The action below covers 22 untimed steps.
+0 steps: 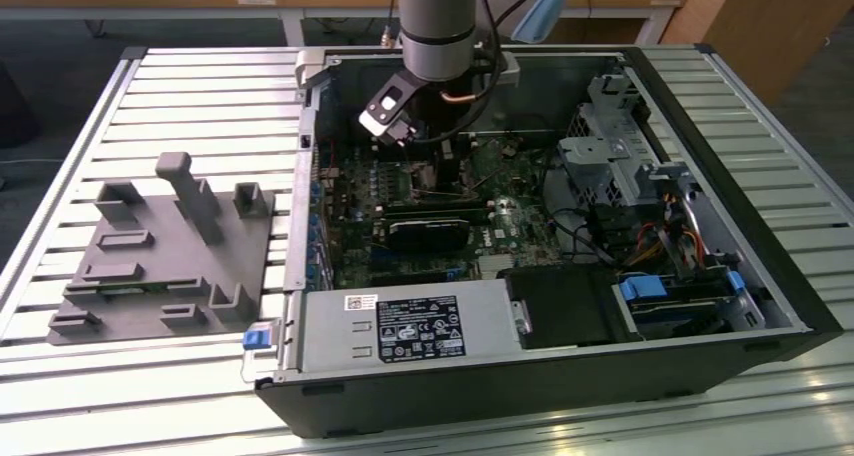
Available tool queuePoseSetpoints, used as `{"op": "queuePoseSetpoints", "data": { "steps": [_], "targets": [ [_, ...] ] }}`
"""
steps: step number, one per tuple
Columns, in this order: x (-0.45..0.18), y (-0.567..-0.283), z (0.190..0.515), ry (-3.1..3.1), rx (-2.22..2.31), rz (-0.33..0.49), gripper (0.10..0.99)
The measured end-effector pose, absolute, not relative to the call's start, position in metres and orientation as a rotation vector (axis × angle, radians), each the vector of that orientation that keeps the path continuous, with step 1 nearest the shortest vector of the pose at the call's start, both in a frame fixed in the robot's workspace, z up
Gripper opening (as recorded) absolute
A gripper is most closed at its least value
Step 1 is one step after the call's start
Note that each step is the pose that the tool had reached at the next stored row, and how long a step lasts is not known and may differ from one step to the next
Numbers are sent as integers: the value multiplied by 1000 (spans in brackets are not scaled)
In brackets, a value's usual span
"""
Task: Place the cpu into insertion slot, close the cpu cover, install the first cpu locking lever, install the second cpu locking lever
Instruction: 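Place the cpu into insertion slot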
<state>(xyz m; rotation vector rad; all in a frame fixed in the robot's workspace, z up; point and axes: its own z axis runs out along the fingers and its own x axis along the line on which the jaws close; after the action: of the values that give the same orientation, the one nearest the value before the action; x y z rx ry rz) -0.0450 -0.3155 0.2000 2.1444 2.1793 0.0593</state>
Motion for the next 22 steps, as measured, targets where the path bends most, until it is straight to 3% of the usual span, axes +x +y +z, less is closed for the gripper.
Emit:
{"op": "queuePoseSetpoints", "data": {
  "steps": [22],
  "targets": [
    [-44, -314, 195, 2179, 2145, 58, 541]
  ]
}}
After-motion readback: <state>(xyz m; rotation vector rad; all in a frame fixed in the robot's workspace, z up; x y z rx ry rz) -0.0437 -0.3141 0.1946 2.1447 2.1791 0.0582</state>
